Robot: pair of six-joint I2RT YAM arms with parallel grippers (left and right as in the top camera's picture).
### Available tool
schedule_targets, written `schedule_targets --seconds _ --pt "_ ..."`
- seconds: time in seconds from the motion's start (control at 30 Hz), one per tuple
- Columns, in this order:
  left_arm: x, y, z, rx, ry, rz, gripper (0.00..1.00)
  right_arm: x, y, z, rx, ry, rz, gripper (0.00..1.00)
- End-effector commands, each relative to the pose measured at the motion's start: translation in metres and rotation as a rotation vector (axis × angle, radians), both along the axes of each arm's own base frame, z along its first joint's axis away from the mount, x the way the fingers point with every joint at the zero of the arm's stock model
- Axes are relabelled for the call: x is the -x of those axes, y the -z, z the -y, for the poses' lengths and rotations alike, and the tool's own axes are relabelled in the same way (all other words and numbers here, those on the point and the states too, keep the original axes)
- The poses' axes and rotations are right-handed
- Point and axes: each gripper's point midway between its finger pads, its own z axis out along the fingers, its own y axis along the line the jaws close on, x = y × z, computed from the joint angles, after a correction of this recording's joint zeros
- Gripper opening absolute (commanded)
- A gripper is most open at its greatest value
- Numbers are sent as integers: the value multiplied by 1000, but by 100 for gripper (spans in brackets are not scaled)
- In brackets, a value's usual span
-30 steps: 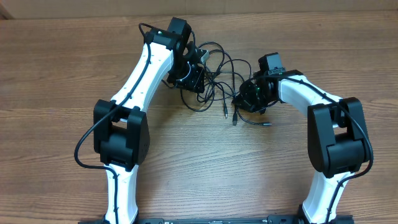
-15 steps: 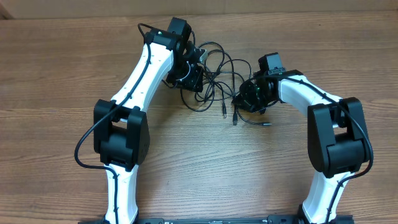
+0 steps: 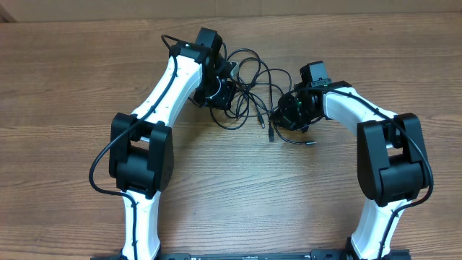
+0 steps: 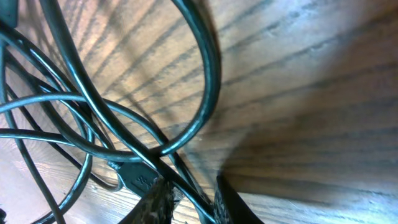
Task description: Untangle cables
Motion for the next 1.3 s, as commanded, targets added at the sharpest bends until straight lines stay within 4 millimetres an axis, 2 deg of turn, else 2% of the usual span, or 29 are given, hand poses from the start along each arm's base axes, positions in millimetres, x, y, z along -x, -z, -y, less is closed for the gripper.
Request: schedule_targets --seconds 0.0,0.03,0.13,0.17,0.33,0.53,0.6,0.67,0.77,0.83,0.93,1.1,1.13,1.17,1.2,1.27 --pt "1 -5 4 19 -10 -7 4 16 20 12 56 -13 -62 23" --pt "0 -9 3 22 -12 2 4 17 17 8 23 -53 -45 26" --pt "-3 -25 0 34 -22 36 4 17 3 0 -78 -138 1 48" --pt "-4 -31 -1 39 -25 50 4 17 -1 0 -96 -142 4 52" --pt "-5 -53 -3 55 -28 99 4 17 -27 -3 -168 -213 78 55" --pt "-4 -59 -3 59 -28 109 4 19 -52 -5 -190 -257 141 58" --pt "-3 -60 -1 67 -25 106 4 19 -51 3 -151 -235 130 100" --pt "0 -64 3 99 -11 101 4 20 -38 20 -45 -144 58 100" --pt "10 -83 23 233 99 116 4 27 -23 49 113 -22 -43 100" --pt "15 -97 31 301 150 138 4 29 -24 48 98 -21 -51 100" --pt "17 -112 31 313 155 172 4 28 -33 37 26 -69 -25 100" --pt "16 -133 22 269 146 249 4 25 -57 34 14 -102 8 96" --pt "14 -135 16 233 130 268 4 24 -61 37 33 -95 12 91" --pt "11 -135 10 193 108 281 4 24 -67 43 66 -84 14 92" --pt "8 -135 2 146 76 296 4 24 -70 49 106 -68 9 97" --pt "1 -132 -12 67 5 307 4 27 -76 66 207 -9 -18 100"
